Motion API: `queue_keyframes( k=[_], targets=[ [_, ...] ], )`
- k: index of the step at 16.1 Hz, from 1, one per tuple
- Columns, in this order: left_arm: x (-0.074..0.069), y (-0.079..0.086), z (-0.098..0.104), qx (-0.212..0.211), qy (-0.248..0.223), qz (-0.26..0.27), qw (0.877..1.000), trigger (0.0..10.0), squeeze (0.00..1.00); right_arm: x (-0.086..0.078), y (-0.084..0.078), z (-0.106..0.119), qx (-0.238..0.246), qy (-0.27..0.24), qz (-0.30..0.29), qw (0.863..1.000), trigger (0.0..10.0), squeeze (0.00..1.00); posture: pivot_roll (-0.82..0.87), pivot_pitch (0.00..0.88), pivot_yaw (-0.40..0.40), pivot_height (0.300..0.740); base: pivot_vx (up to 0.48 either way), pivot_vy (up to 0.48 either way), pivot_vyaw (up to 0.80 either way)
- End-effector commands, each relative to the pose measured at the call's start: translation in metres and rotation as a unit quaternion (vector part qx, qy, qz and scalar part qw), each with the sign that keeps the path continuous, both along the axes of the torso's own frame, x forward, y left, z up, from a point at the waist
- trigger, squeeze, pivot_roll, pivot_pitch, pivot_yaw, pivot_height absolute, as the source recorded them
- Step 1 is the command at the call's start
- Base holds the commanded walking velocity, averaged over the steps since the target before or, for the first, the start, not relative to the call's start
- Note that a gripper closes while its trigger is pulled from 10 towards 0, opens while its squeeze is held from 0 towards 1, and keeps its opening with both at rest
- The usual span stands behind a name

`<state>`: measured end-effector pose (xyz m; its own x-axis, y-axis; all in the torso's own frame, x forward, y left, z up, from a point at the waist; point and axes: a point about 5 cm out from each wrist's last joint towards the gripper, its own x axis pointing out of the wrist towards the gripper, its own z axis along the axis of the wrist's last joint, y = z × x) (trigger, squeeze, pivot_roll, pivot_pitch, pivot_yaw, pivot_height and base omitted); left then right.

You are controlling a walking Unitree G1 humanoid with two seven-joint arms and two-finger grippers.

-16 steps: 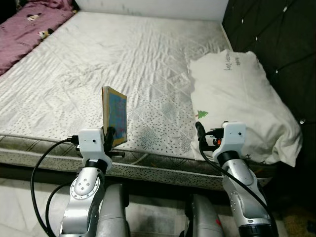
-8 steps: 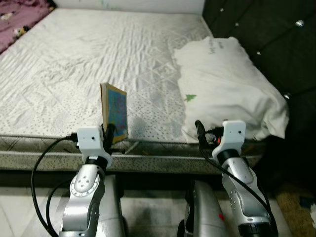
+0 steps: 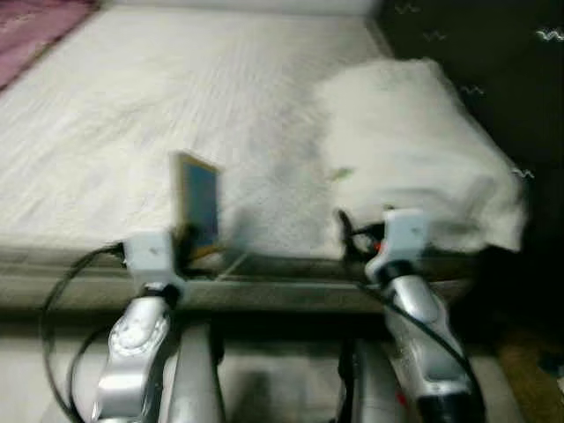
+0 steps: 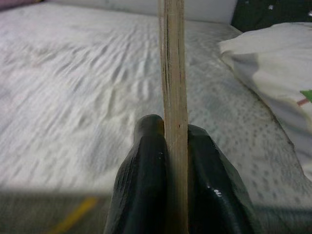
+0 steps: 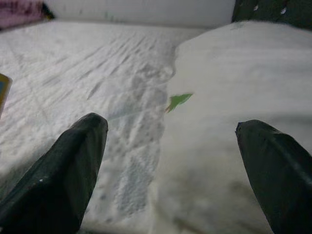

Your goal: Clean up the room

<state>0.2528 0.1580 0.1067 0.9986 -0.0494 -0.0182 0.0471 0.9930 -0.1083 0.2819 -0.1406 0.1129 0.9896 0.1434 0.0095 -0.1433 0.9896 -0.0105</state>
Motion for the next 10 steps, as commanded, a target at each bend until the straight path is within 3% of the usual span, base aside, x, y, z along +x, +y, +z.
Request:
queue_keyframes(
  k=[1,5,10],
  targets=[
    [0.0032,-0.0184,0.013,-0.011,-0.033,-0.034,0.999,10.0,0.0,-0.0018,-0.0151,-0.0027,-0.015,0.005,-0.023,1.0,10.0,0.0,0.02,0.049,-0.008,0.525,0.36,0.0,0.0],
    [0.0029,-0.0202,0.0113,-0.012,-0.028,-0.039,0.999,10.0,0.0,-0.0018,-0.0152,-0.003,-0.017,0.004,-0.022,1.0,10.0,0.0,0.02,0.044,-0.009,0.525,0.321,0.0,0.0],
    [0.0033,-0.0209,0.0058,-0.026,-0.006,-0.03,0.999,10.0,0.0,-0.0015,-0.016,-0.0038,-0.02,0.005,-0.022,1.0,10.0,0.0,0.02,0.047,-0.012,0.525,0.0,0.0,0.0]
  ],
)
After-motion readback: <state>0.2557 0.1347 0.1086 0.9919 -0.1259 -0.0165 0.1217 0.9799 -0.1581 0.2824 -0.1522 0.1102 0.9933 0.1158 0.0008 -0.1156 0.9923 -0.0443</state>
